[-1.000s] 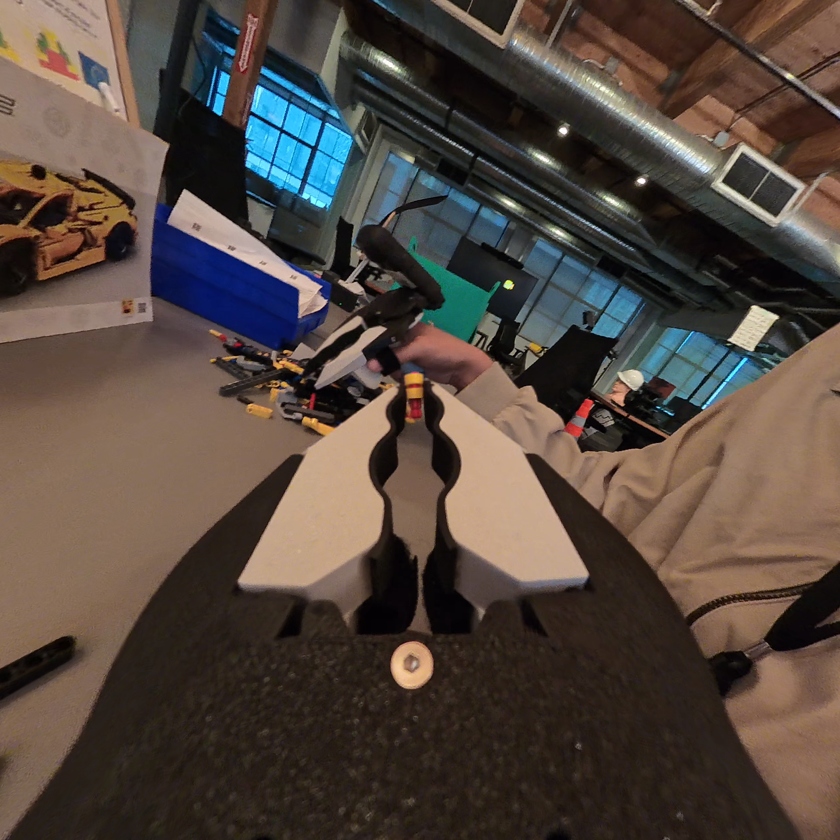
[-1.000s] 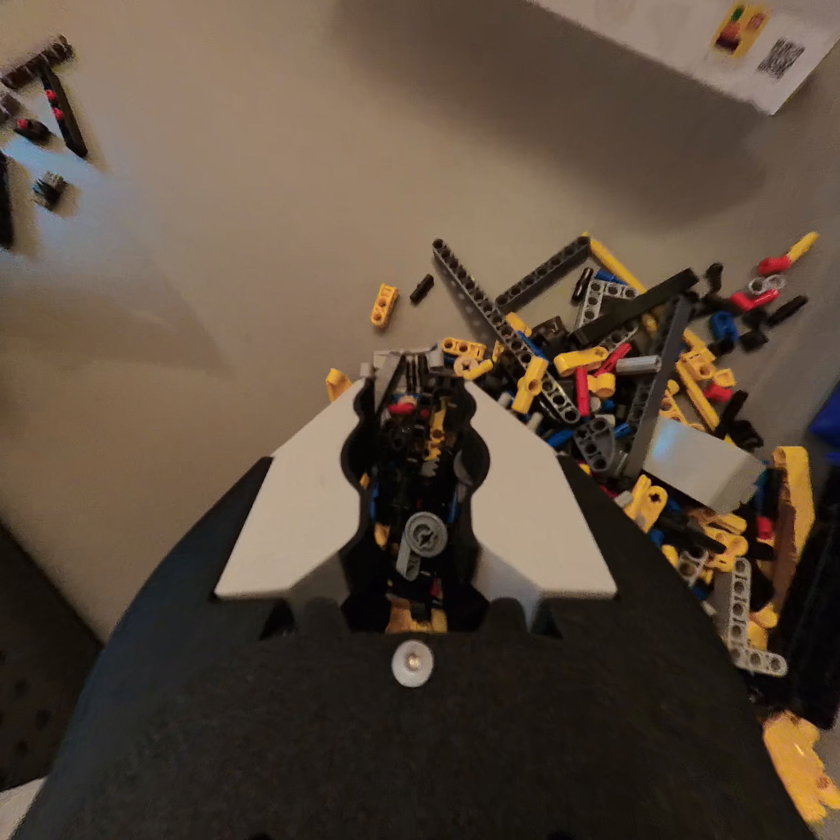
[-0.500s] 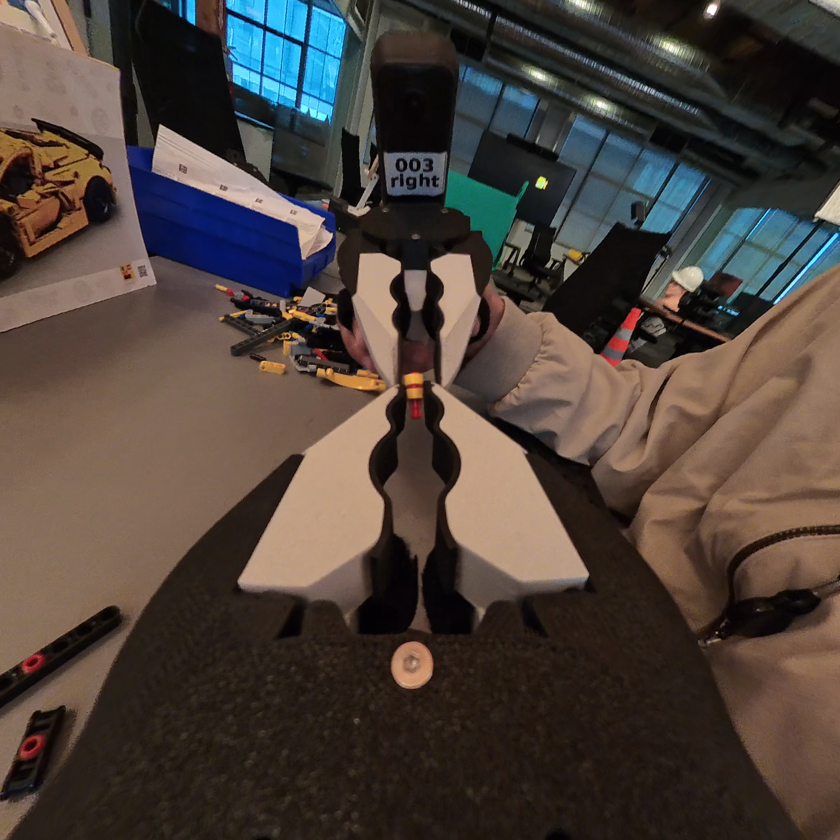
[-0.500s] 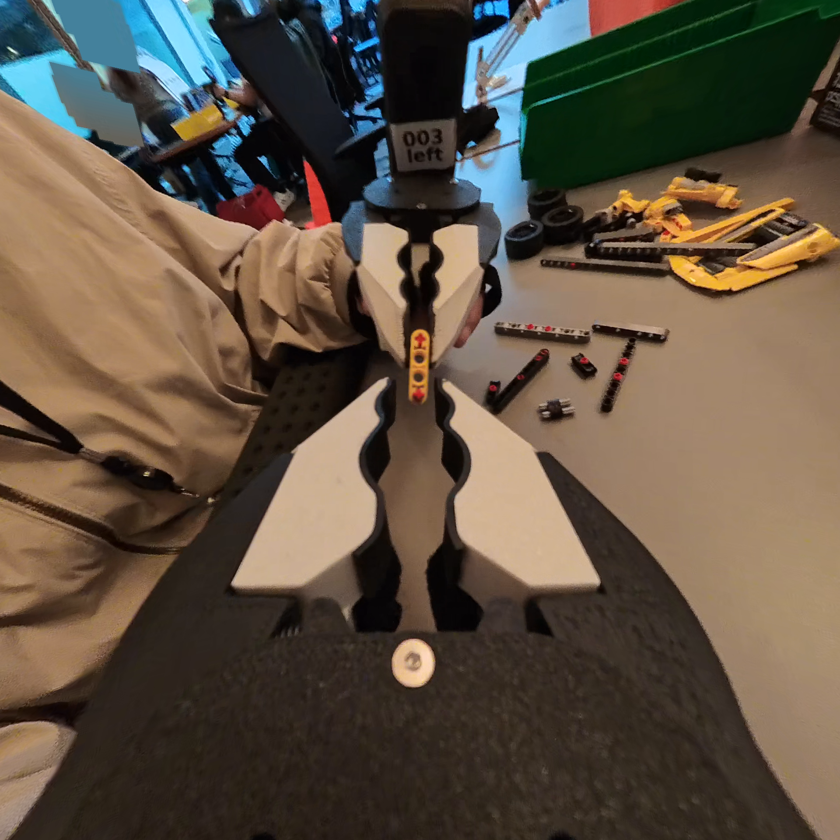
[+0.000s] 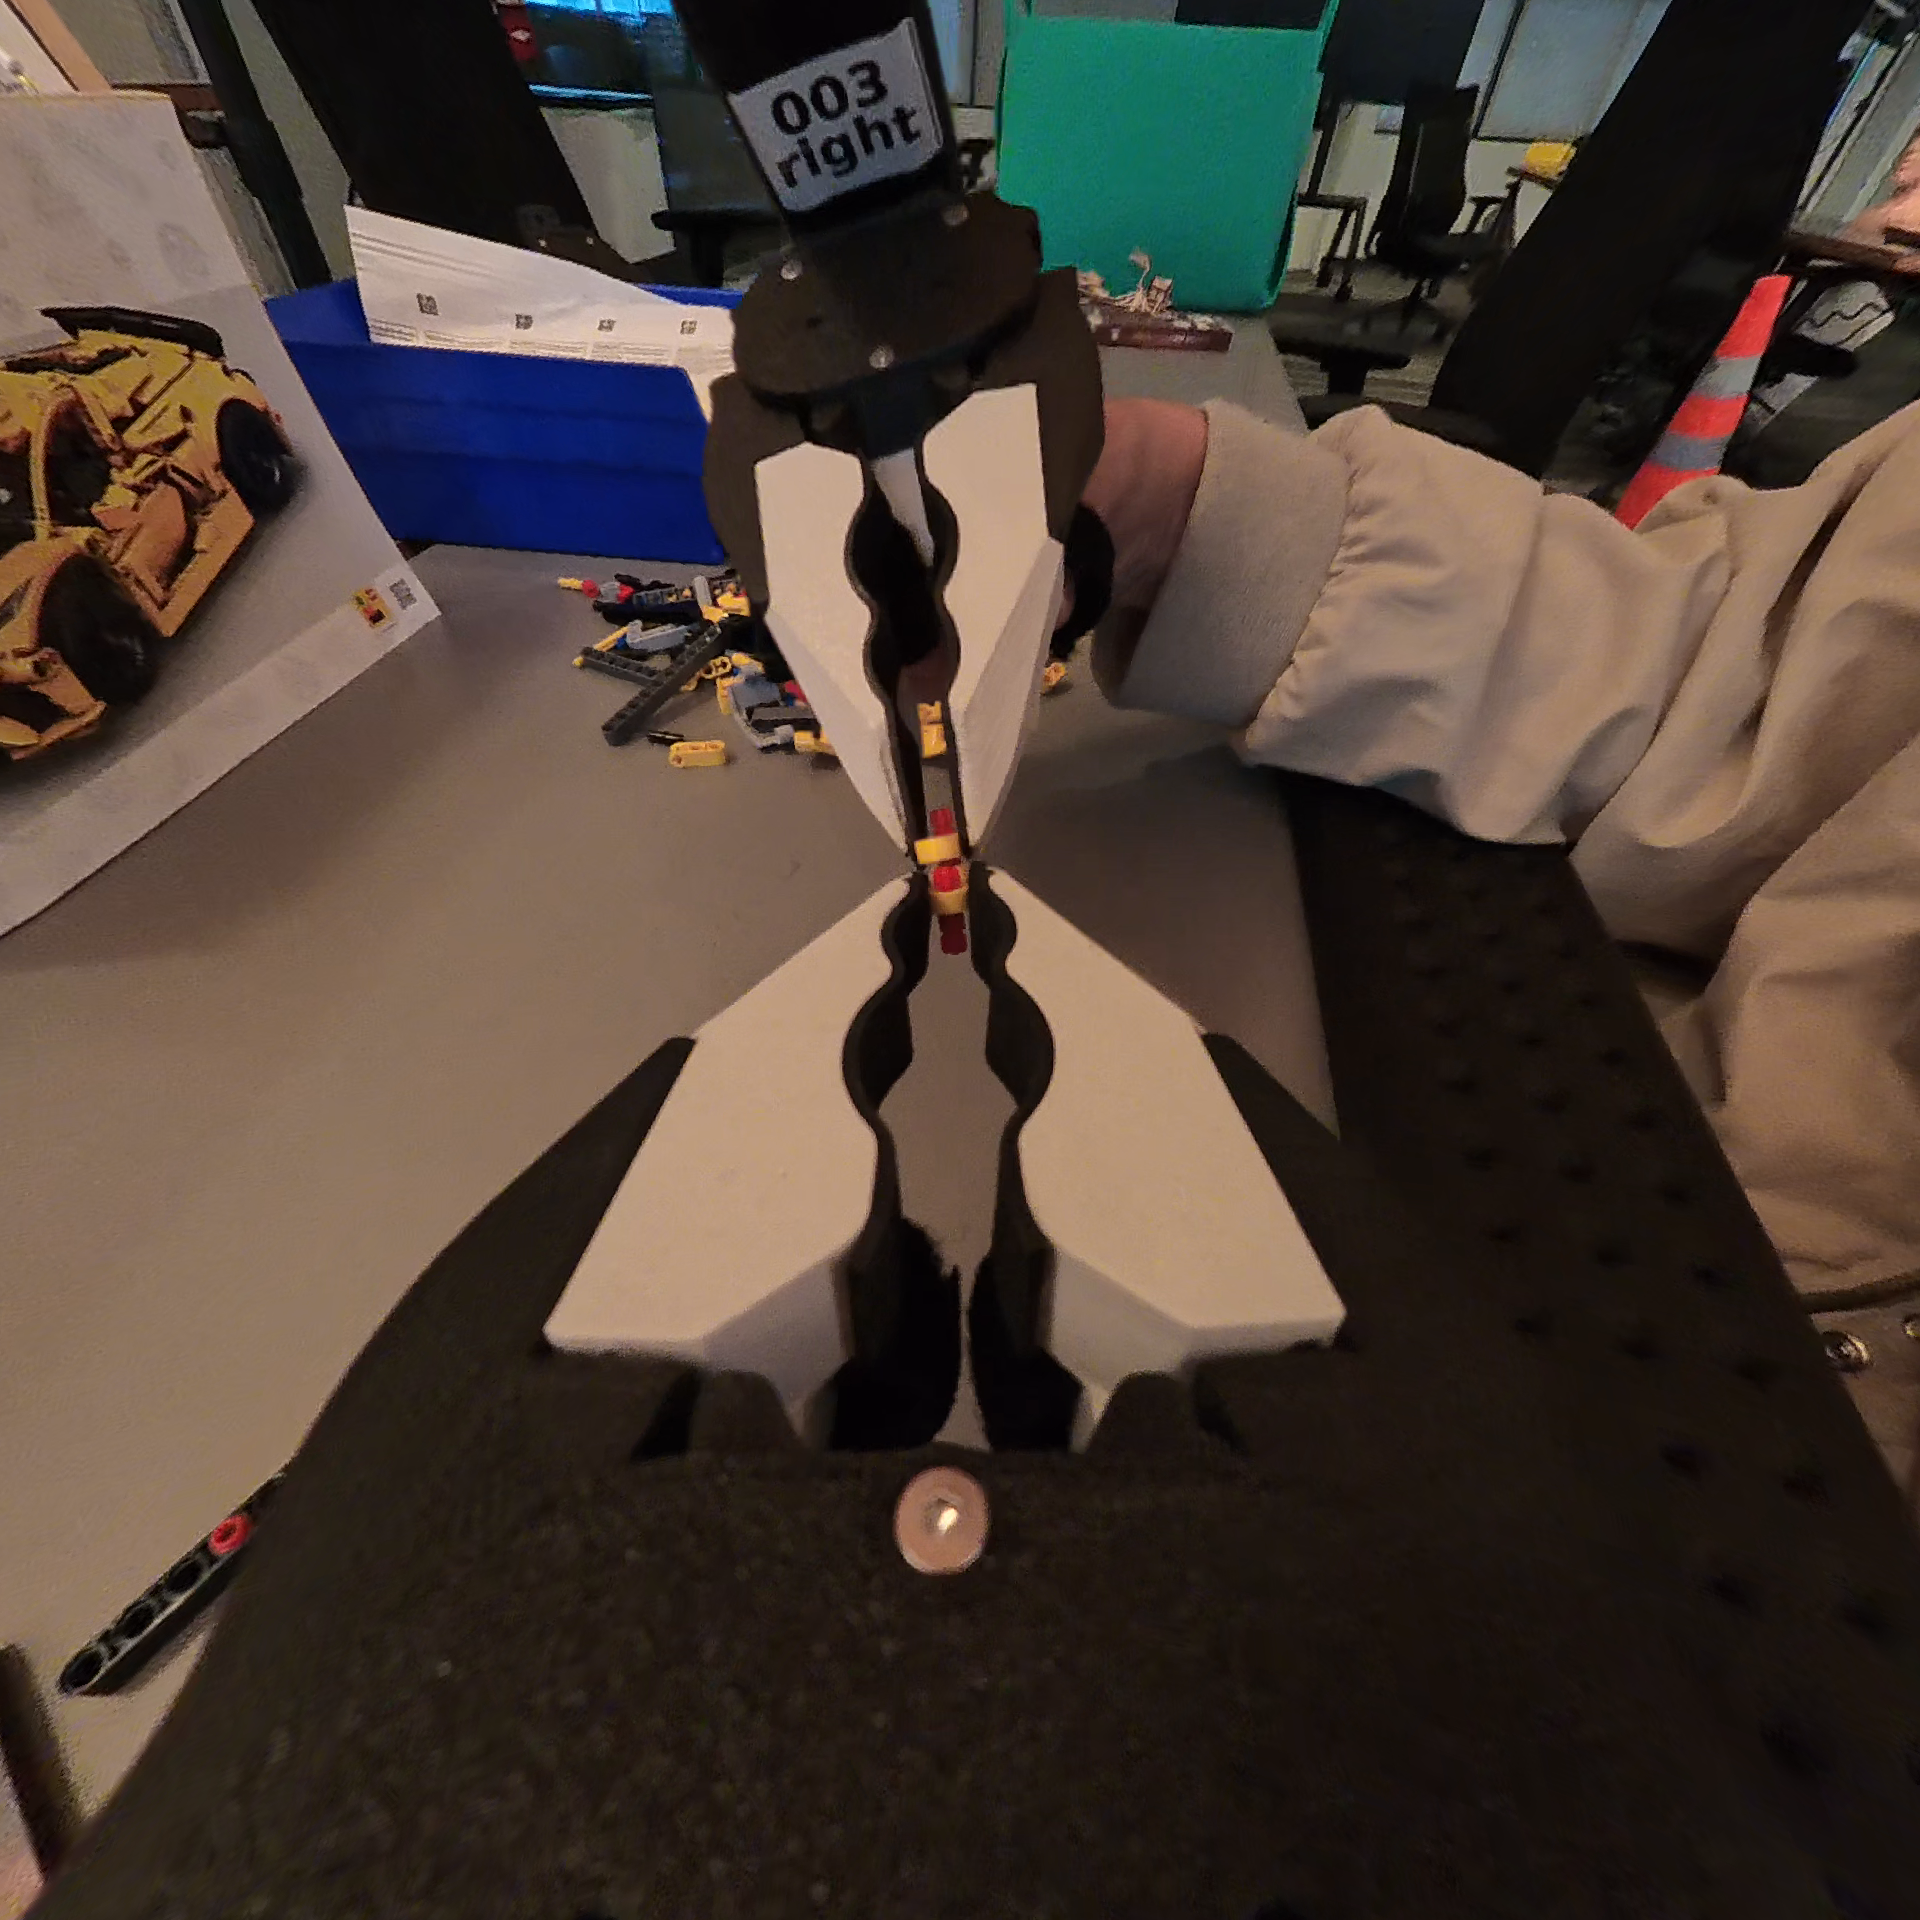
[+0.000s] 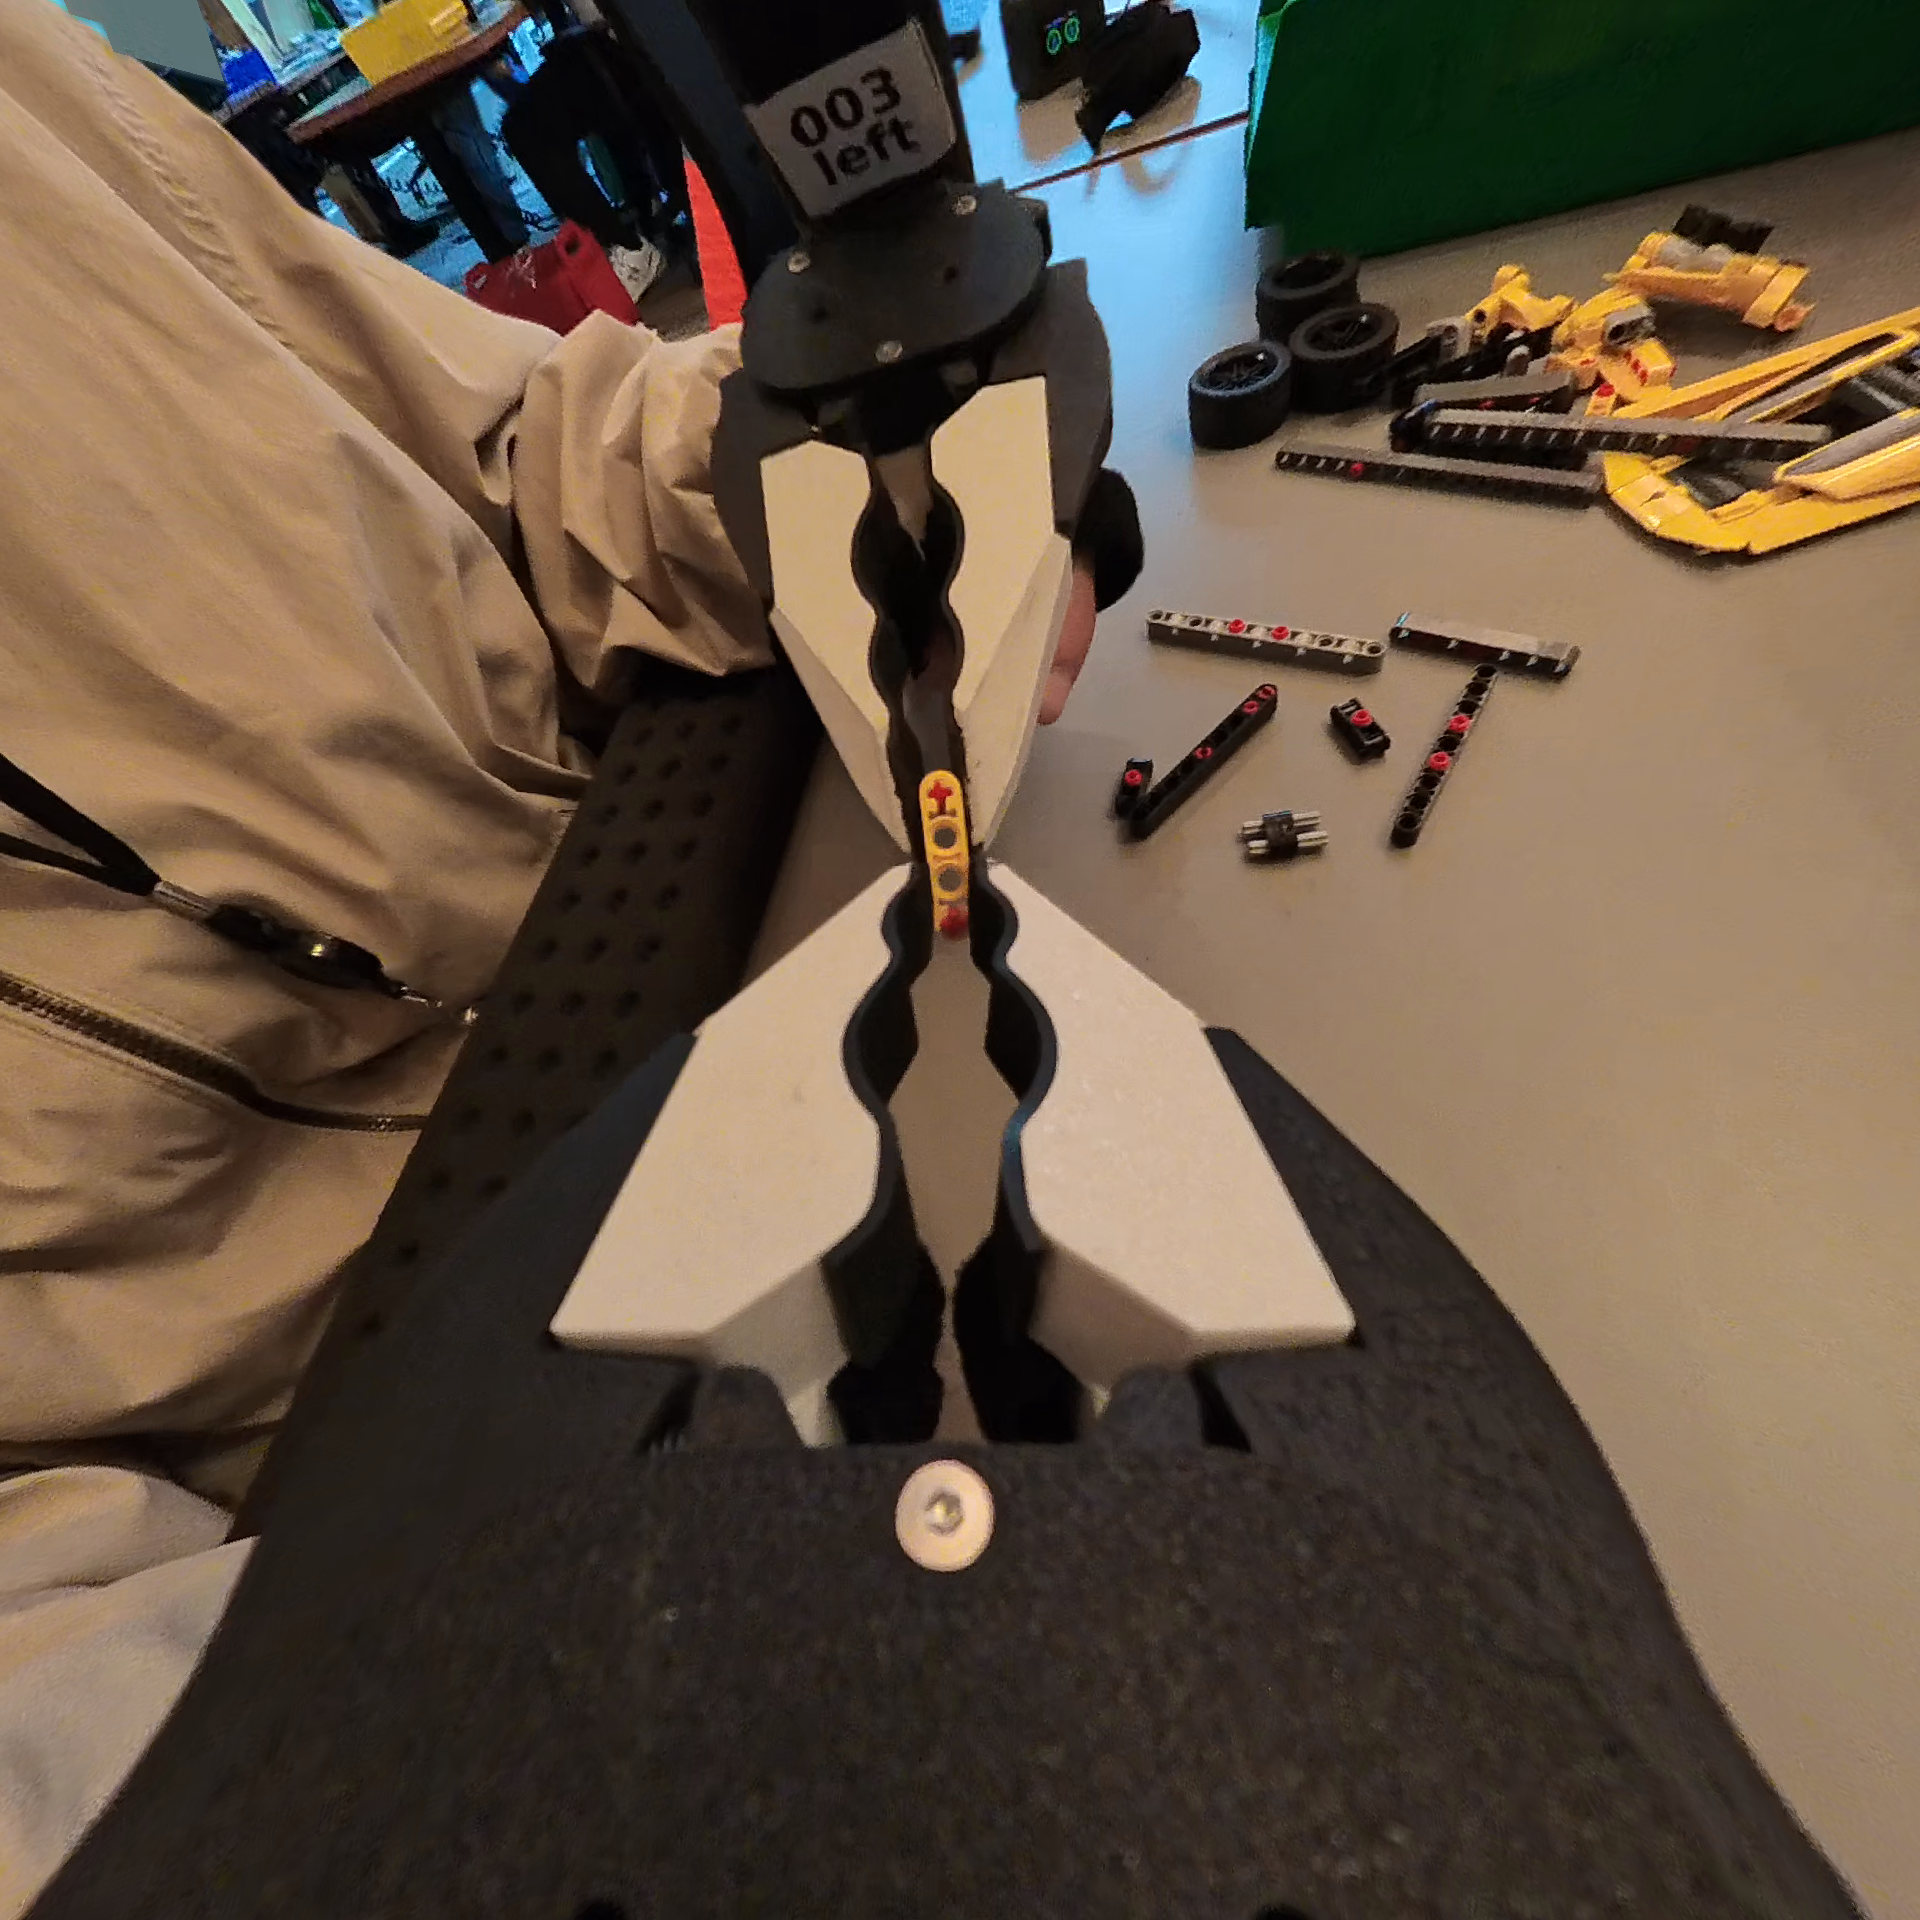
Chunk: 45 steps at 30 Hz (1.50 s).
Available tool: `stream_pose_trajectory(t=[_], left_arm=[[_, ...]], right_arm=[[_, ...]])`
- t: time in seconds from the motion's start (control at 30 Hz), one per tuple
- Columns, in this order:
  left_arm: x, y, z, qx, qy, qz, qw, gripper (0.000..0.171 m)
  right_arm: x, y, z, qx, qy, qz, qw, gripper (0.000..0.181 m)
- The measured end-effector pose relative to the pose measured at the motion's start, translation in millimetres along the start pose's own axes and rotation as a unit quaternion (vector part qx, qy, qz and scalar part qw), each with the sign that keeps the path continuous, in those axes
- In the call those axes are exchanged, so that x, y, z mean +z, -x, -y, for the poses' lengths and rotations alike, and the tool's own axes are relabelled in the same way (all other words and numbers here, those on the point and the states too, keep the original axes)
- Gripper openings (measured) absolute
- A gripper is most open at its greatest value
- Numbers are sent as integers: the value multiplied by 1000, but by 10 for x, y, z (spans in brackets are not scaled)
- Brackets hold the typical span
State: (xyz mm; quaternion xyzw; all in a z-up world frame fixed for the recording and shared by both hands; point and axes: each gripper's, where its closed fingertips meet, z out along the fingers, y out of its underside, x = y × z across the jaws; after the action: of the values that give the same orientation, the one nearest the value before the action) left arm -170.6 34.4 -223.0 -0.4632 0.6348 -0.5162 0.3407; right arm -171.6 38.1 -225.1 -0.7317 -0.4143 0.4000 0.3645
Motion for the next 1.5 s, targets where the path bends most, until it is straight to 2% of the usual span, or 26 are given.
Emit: stream_pose_trajectory(t=[0.13,0.3,0.4,0.57,0.77,0.9,0.93,0.97,1.2,1.3,1.37,1.5], left_arm=[[-13,99,33,-51,-20,16,998,8],[-155,289,262,-121,-103,34,987,14],[-218,395,297,-142,-125,48,981,14],[-292,408,397,-160,-166,34,972,15],[-298,421,407,-161,-171,40,971,19],[-302,437,417,-179,-180,33,967,22],[-300,422,421,-178,-181,27,967,19],[-305,404,434,-177,-184,21,966,9],[-318,292,456,-184,-192,-25,964,6],[-318,230,422,-188,-172,-49,966,6],[-313,193,357,-178,-146,-57,971,6],[-305,215,282,-128,-107,-22,986,7]], right_arm=[[10,-71,44,41,-33,10,999,6],[-152,-199,420,81,-198,22,977,6],[-129,-199,542,90,-235,33,967,5],[-56,-236,653,104,-268,32,957,5],[-50,-312,638,114,-270,11,956,5],[-17,-263,655,118,-272,29,955,5],[-4,-255,659,117,-270,30,955,5],[1,-265,664,116,-270,24,955,5],[19,-163,685,118,-281,54,951,6],[46,-111,654,110,-266,59,956,6],[85,-91,589,133,-240,77,959,6],[92,-118,525,129,-218,84,964,5]])
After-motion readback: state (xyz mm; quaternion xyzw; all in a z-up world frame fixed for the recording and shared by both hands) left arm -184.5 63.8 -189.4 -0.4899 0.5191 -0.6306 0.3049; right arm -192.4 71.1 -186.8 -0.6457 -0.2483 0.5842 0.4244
